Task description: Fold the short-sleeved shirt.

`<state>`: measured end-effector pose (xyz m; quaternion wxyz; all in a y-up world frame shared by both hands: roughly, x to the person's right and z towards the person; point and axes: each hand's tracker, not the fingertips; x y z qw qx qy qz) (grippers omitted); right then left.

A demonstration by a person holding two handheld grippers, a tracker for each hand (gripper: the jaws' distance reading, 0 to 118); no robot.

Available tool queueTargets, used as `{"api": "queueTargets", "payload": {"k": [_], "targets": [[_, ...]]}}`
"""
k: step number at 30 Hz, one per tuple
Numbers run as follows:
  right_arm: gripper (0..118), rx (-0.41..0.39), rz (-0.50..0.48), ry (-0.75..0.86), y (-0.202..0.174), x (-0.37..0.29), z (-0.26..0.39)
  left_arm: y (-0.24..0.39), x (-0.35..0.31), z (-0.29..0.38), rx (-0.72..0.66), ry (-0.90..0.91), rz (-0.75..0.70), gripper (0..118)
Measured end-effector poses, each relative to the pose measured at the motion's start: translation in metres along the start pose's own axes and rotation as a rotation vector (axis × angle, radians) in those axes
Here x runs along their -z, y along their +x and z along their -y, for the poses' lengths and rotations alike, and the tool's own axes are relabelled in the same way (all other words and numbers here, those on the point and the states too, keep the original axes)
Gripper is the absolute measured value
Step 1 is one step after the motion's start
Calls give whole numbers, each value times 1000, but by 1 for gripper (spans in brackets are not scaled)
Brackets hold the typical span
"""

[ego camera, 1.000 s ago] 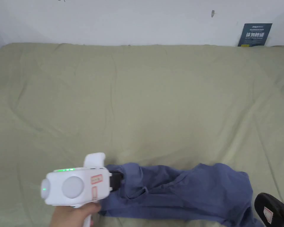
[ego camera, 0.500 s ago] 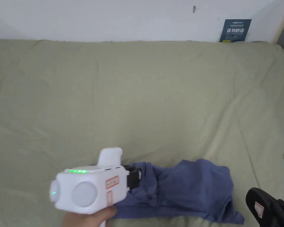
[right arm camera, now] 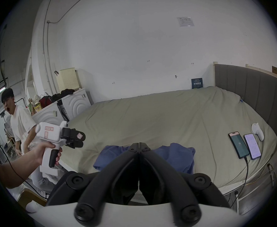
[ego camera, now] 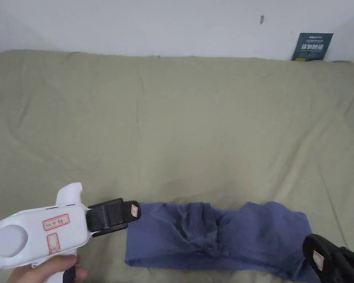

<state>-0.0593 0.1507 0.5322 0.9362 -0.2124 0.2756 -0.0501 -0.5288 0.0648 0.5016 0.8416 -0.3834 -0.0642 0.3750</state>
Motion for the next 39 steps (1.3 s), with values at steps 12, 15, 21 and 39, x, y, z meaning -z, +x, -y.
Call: {"api": "queueTargets", "payload": {"k": [12,15,21,39], "targets": [[0,-6,59,-53,-5,17,-9,-31,86,38,-452,-170,537,118],[0,3,51,-64,-6,22,-9,14,84,51,-342,-212,444,54],[0,-14,33,-81,-18,26,-6,-61,119,2,-325,-187,107,6],[0,-39,-17,-46,-25,11,1,-47,-13,-38,103,46,-224,7]]}}
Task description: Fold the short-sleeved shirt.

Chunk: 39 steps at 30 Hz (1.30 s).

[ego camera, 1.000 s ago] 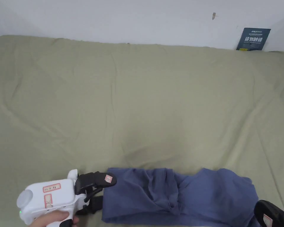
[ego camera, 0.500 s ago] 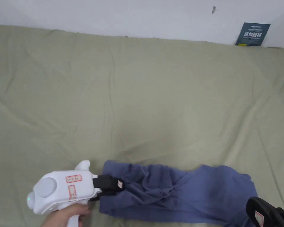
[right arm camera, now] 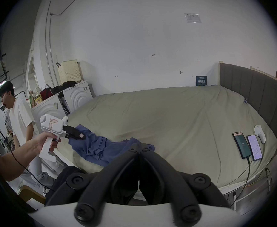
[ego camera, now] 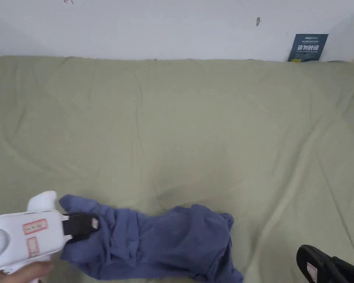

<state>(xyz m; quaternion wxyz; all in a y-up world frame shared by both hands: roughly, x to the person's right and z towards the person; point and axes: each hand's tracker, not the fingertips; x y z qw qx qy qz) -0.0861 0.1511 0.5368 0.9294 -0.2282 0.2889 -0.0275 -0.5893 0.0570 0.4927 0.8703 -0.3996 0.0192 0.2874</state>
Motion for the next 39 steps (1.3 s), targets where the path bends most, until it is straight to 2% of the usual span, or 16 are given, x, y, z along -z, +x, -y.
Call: {"api": "queueTargets", "payload": {"k": [5,9,11,12,13,14,15,19,22,23,25,26,27,32,35,39], "targets": [[0,8,17,21,9,-12,3,117,38,34,58,-95,154,7],[0,37,45,39,21,-30,6,159,102,59,143,-173,9,7],[0,44,61,44,28,-37,7,166,121,67,128,-146,9,9],[0,45,68,50,31,-40,8,169,122,67,100,-148,44,20],[0,48,73,53,34,-42,8,162,116,62,78,-150,112,49],[0,54,74,54,38,-43,8,164,103,57,80,-126,179,93],[0,61,74,54,41,-43,9,165,84,50,112,-34,204,109],[0,76,69,52,47,-36,16,157,5,21,171,164,153,112],[0,101,50,40,47,-28,22,122,-7,7,82,135,5,109],[0,113,43,38,46,-27,24,112,-4,7,26,101,15,89],[0,125,30,31,45,-25,27,103,14,13,-11,56,64,14],[0,126,27,29,43,-25,28,104,29,21,0,17,23,4],[0,126,26,25,43,-25,28,111,46,30,19,-6,27,4],[0,132,58,13,47,-32,30,169,134,79,-67,-115,369,4],[0,131,82,0,50,-34,29,198,178,103,-56,-239,238,4],[0,99,87,-8,49,-30,21,199,166,100,7,-199,266,4]]}}
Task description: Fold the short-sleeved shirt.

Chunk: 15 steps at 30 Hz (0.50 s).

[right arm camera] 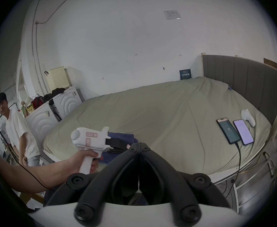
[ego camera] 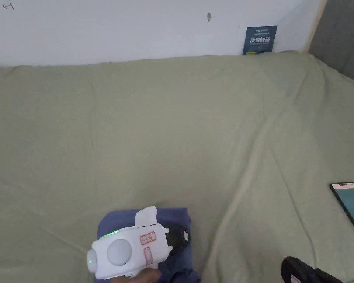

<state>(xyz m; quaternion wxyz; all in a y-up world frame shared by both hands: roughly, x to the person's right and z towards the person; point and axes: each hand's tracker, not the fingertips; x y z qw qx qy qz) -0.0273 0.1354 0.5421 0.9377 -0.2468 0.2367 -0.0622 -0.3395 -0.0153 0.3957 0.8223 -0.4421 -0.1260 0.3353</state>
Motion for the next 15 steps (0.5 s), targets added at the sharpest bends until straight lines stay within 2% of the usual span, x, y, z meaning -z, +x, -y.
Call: {"api": "queueTargets", "payload": {"k": [3,5,8,9,10,11,12,14,15], "targets": [[0,31,-85,-46,-6,29,-8,6,-66,-3,155,109,-19,4],[0,75,-183,-119,-12,66,-10,3,-114,0,196,192,-51,4],[0,237,-377,-267,-11,148,5,-21,-165,4,142,215,-65,6],[0,284,-386,-319,-11,179,13,-36,-173,3,106,214,-92,16],[0,319,-404,-387,-9,208,21,-55,-176,2,74,210,-117,44],[0,352,-428,-466,-7,235,30,-69,-178,0,20,187,-113,94],[0,388,-443,-531,-4,258,40,-83,-178,-2,-40,150,-80,117],[0,474,-436,-625,7,288,59,-106,-176,-5,-151,159,59,118],[0,470,-362,-643,10,293,65,-117,-172,-6,-207,139,115,118]]}}
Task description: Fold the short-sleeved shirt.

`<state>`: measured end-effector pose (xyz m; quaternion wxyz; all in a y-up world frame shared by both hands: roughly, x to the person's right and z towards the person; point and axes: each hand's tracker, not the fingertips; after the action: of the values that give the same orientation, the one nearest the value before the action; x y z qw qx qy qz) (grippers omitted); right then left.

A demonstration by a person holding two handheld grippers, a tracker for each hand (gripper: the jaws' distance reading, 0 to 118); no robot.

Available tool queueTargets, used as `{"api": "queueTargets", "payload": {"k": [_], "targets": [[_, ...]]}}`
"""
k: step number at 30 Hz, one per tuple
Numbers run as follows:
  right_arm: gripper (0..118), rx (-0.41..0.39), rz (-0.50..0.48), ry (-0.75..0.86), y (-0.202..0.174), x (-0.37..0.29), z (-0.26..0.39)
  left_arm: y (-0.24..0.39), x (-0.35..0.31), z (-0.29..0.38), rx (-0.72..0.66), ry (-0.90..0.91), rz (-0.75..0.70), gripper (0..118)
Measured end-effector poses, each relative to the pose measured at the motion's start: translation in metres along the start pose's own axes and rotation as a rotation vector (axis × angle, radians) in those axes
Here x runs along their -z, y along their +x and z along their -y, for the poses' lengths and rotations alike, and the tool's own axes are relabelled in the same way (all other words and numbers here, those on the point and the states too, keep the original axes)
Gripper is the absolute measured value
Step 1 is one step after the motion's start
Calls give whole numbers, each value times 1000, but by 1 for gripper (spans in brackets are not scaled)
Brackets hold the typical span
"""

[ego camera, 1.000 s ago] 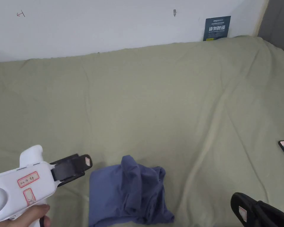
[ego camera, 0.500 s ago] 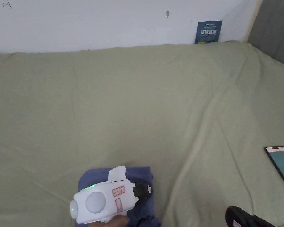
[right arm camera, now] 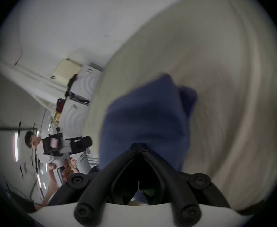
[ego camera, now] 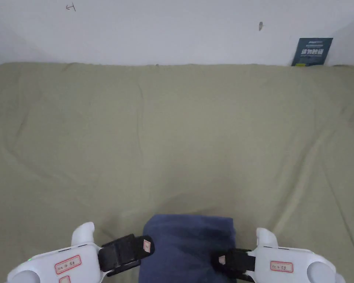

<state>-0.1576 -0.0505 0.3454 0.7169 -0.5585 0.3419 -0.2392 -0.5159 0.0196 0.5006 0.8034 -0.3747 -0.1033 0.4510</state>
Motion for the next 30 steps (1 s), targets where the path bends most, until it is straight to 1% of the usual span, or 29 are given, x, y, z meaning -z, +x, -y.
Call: {"api": "queueTargets", "payload": {"k": [1,2,3,4,5,6,7,8,9,10,11,12,13,14,15,16,18,20,22,24,26,30], "targets": [[0,10,68,15,5,1,0,-11,6,-2,-50,-21,31,118],[0,39,21,57,8,-5,0,-21,16,-3,-84,-58,60,118],[0,81,-50,90,7,-11,0,-25,27,-8,-104,-90,74,118],[0,77,-14,112,-4,-19,5,-33,40,-8,-114,-115,60,118],[0,36,37,118,-7,-22,5,-41,55,-6,-133,-147,54,118],[0,17,51,114,-8,-23,4,-45,66,-5,-136,-130,132,118],[0,21,46,106,-8,-23,4,-37,70,-7,-101,-86,222,118],[0,25,42,106,-3,-22,3,-32,77,-8,-100,-100,261,118],[0,24,39,104,-4,-22,3,-28,87,-8,-126,-166,236,118],[0,19,37,101,-5,-22,3,-25,95,-7,-122,-182,178,112],[0,5,44,97,-8,-23,4,-24,96,-11,-63,-174,131,58],[0,-12,54,103,-11,-26,6,-19,95,-12,2,-175,63,22],[0,-24,62,113,-13,-29,8,-16,94,-14,59,-151,-52,22],[0,-26,50,118,-15,-33,10,-16,91,-14,48,-169,-85,22],[0,-22,31,132,-17,-37,12,-11,85,-18,35,-162,-28,22],[0,-22,31,139,-19,-42,14,-13,77,-22,27,-165,-27,22],[0,-38,46,161,-25,-53,19,-19,52,-34,69,-117,-89,22],[0,-40,42,178,-25,-63,23,-30,14,-51,53,-93,-104,22],[0,-45,42,189,-28,-73,29,-53,-26,-74,52,-47,-171,22],[0,-60,56,206,-27,-82,36,-91,-74,-101,49,15,-301,22],[0,-64,66,210,-28,-91,44,-121,-115,-126,59,44,-387,22],[0,-80,134,210,-26,-106,57,-185,-191,-167,34,45,-561,22]]}}
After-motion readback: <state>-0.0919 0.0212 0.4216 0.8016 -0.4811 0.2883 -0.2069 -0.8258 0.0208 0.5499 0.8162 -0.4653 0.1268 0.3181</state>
